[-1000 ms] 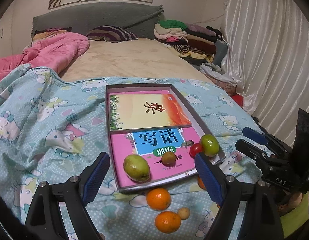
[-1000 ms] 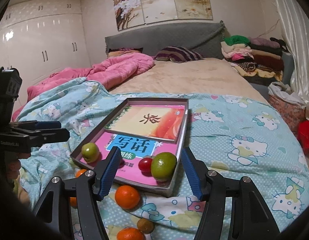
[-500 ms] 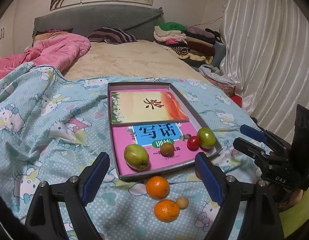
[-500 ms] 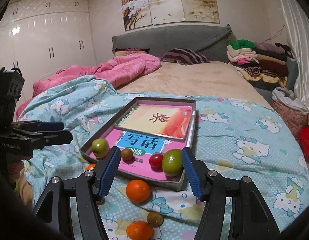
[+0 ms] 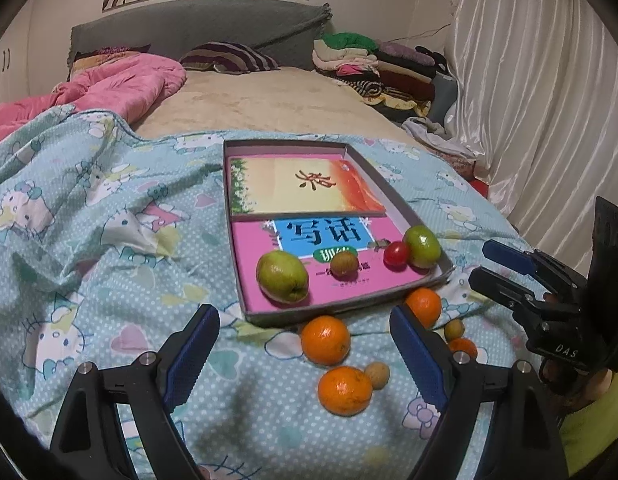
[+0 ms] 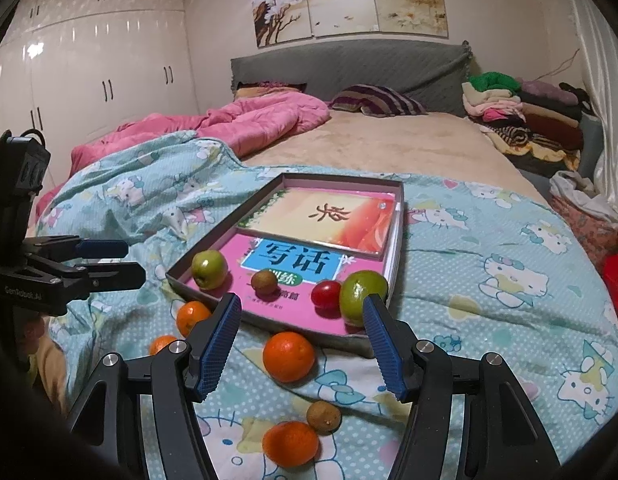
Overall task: Organize fruits
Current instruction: 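Move left tool toward a mandarin while right tool reaches around an orange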
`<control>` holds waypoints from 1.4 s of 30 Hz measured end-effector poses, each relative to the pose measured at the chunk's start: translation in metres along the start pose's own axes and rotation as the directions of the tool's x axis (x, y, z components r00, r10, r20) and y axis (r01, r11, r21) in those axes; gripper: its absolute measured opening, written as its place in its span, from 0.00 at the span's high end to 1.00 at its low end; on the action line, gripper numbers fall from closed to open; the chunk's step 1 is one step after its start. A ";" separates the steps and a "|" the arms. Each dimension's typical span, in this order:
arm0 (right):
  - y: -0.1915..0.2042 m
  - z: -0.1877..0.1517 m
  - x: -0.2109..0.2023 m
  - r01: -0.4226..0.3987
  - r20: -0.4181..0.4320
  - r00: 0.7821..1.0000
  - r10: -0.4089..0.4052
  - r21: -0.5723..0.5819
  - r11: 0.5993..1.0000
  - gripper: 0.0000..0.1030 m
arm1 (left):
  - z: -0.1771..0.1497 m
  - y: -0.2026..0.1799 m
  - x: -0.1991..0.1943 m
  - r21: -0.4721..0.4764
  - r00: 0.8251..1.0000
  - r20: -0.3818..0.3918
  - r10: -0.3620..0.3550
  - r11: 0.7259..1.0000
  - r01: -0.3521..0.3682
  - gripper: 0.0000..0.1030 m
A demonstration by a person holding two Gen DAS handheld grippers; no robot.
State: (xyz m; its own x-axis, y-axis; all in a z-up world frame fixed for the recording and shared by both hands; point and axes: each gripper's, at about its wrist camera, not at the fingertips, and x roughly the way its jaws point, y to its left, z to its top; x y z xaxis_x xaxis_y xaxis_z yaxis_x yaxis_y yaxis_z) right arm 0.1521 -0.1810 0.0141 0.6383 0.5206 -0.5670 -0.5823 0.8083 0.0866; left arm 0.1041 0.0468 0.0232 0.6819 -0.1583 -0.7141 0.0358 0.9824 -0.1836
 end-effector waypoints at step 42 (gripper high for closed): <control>0.007 -0.030 0.045 -0.016 -0.175 0.984 0.013 -0.015 1.000 0.38 | -0.058 -0.025 0.033 0.132 0.982 -0.183 -0.041 0.989 0.066 0.30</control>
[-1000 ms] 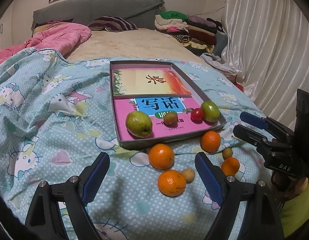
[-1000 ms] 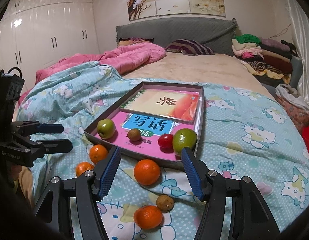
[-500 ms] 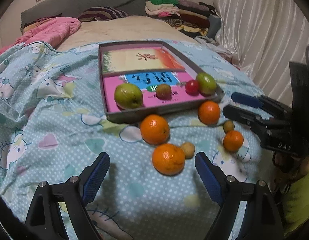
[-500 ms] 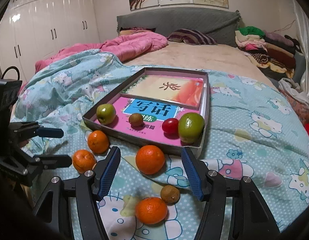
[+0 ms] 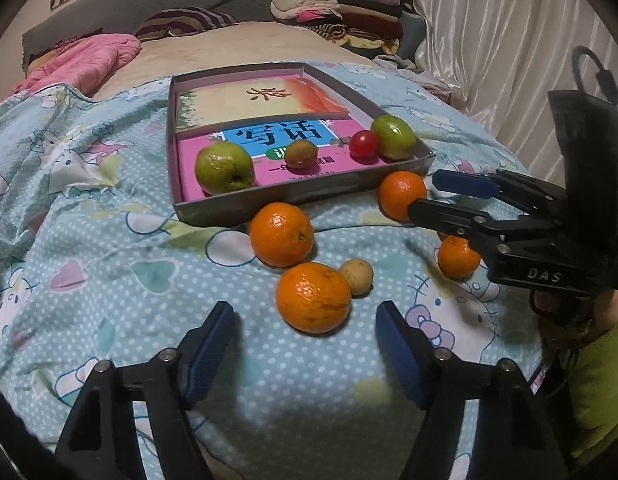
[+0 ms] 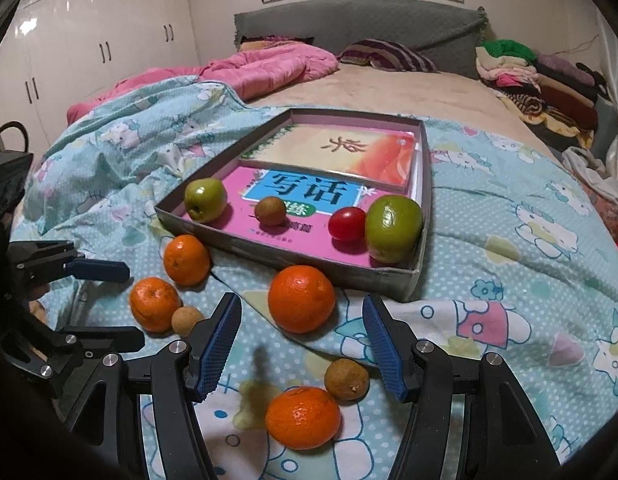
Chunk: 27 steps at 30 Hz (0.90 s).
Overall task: Organize fruits
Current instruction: 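Move left tool toward a mandarin while right tool reaches around an orange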
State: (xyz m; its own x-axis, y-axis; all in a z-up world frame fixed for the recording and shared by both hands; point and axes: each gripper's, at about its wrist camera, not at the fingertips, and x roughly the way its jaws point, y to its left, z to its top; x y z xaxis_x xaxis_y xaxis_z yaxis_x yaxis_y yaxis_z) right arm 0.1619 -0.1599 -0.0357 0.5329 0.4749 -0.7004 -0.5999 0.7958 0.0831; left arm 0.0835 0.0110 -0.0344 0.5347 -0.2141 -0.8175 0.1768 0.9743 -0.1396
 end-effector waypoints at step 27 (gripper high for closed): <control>-0.003 0.003 0.019 -0.054 -0.015 0.998 0.054 0.035 0.998 0.63 | 0.003 0.001 0.010 -0.002 0.998 0.021 -0.060 0.998 0.060 0.50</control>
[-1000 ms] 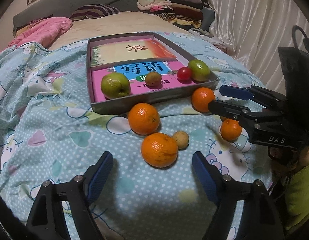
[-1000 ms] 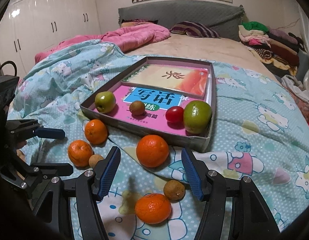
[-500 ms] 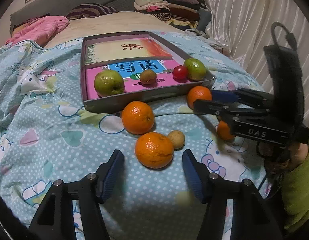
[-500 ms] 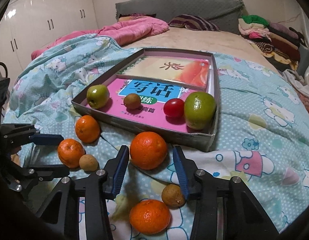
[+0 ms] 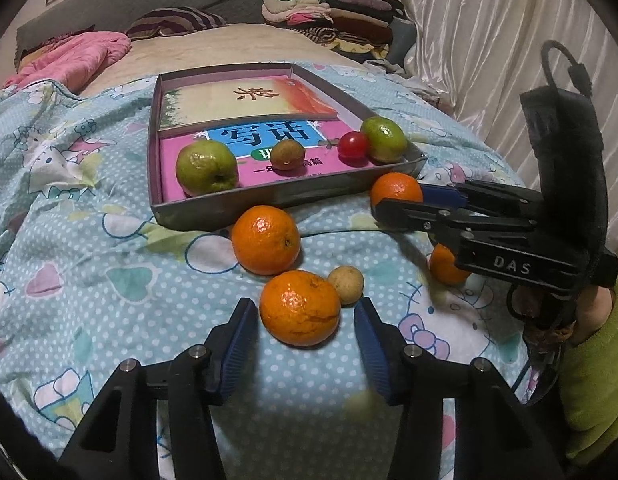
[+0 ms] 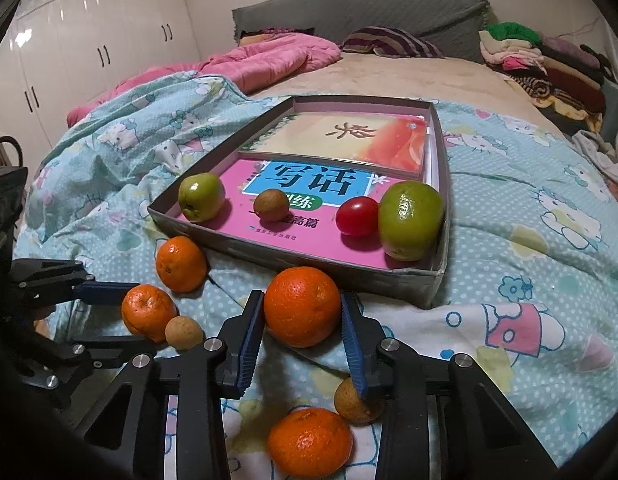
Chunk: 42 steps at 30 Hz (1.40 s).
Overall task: Organize fruits
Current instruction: 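Move left tool toward a mandarin while right tool reaches around an orange, then close left tool on the mandarin while right tool closes on the orange, lift both, then carry the mandarin over the tray with left tool while right tool carries the orange there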
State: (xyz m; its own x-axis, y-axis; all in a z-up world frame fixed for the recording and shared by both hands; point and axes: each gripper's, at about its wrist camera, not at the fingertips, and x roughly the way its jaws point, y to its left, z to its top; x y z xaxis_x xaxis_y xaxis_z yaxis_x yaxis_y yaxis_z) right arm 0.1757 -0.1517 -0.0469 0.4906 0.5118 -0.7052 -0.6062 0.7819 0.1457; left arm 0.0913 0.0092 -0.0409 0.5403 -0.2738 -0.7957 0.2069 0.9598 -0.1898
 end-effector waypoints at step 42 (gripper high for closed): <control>-0.004 0.021 -0.036 -0.016 0.105 0.994 0.015 0.010 1.000 0.64 | 0.062 0.021 -0.028 -0.038 0.994 0.108 0.014 0.999 -0.010 0.60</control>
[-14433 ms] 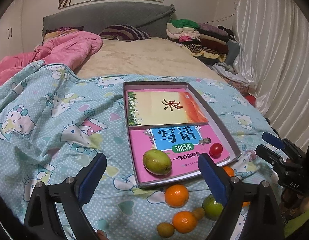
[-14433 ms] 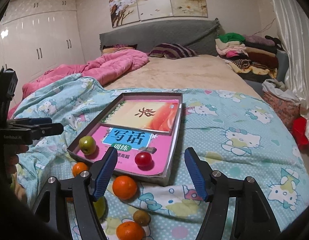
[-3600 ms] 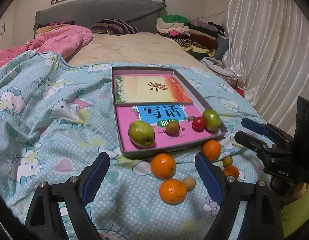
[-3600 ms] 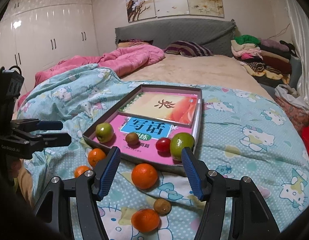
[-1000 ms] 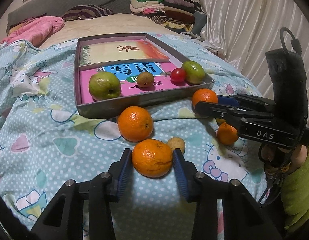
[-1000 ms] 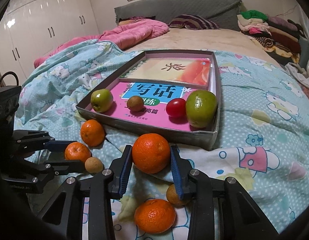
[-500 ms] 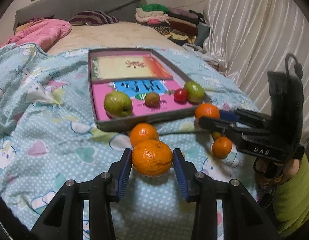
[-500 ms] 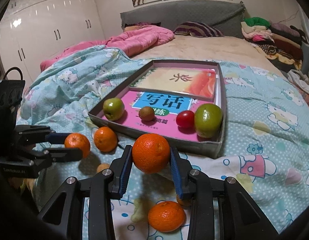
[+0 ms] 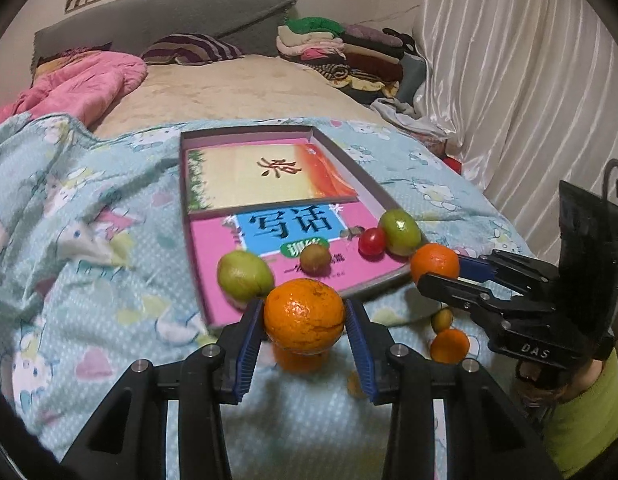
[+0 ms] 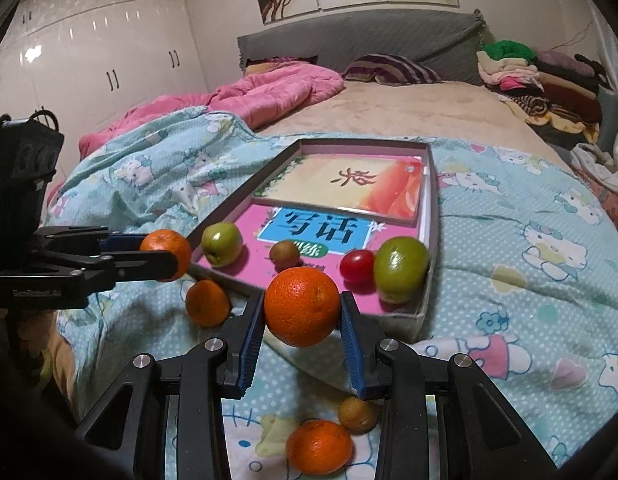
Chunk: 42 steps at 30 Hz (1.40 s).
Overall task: Organize fruits
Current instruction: 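Carry the mandarin over the tray with left tool while right tool carries the orange there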
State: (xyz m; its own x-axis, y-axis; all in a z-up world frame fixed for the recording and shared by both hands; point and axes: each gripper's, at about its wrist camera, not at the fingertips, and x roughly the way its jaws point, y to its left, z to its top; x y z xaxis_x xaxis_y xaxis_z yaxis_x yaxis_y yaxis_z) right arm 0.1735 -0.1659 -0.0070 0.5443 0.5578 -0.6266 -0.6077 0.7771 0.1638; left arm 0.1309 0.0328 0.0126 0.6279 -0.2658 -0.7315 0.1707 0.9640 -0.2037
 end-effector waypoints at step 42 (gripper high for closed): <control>-0.005 0.014 0.028 0.048 -0.063 0.996 -0.055 -0.114 0.992 0.63 | 0.026 -0.002 0.070 0.047 0.996 -0.084 0.015 0.999 -0.011 0.60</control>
State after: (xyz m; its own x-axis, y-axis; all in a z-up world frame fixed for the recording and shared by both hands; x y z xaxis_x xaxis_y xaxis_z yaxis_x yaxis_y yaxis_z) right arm 0.1995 -0.1503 -0.0148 0.5397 0.4944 -0.6814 -0.6430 0.7645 0.0455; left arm 0.1944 0.0128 -0.0209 0.5647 -0.2504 -0.7864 0.1994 0.9660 -0.1645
